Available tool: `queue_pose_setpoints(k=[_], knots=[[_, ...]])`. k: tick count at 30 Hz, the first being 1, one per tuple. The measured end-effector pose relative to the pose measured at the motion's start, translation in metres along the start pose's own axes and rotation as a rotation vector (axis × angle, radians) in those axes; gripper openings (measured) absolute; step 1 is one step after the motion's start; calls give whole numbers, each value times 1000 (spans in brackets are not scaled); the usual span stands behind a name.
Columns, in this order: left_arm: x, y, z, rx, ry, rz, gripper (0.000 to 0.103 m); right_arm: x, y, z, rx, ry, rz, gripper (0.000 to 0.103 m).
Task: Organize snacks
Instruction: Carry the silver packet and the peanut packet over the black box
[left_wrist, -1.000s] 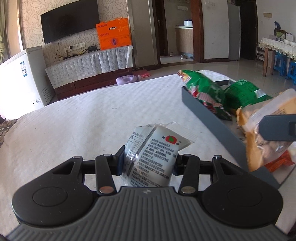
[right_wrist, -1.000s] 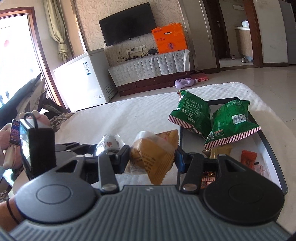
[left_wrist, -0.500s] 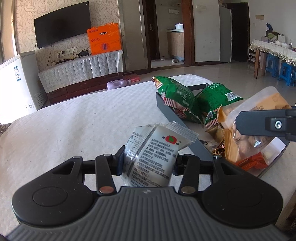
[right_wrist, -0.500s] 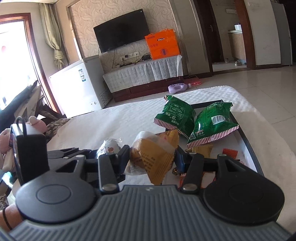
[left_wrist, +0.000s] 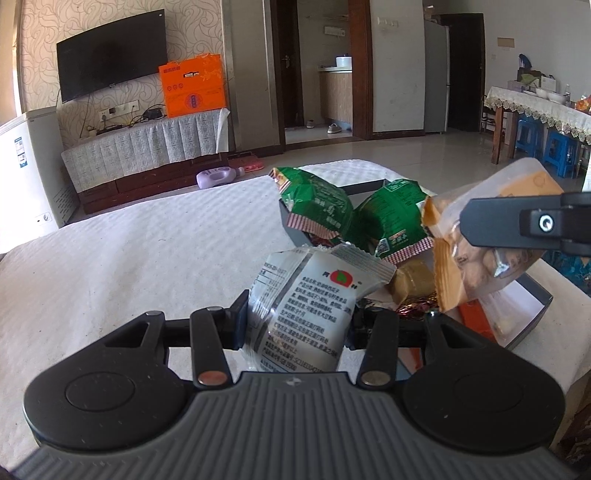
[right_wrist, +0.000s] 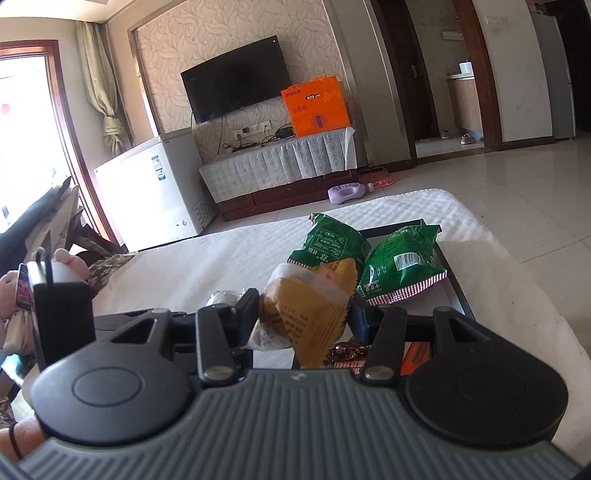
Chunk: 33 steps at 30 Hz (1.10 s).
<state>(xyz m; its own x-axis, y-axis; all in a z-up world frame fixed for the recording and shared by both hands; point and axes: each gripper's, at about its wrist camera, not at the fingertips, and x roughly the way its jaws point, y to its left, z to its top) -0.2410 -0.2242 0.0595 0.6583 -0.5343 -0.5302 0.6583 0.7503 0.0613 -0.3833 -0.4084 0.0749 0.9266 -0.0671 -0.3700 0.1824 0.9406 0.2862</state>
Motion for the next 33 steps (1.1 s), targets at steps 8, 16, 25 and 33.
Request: queue_pose_setpoints(k=[8, 16, 25, 33], knots=[[4, -9, 1, -2, -6, -25, 53, -3, 1, 3, -8, -18, 7, 52], [4, -19, 3, 0, -19, -62, 53, -9, -5, 4, 7, -45, -11, 52], [10, -38, 7, 7, -31, -111, 53, -14, -14, 6, 24, -59, -36, 52], [33, -56, 16, 11, -37, -155, 53, -21, -30, 8, 52, -77, -71, 52]])
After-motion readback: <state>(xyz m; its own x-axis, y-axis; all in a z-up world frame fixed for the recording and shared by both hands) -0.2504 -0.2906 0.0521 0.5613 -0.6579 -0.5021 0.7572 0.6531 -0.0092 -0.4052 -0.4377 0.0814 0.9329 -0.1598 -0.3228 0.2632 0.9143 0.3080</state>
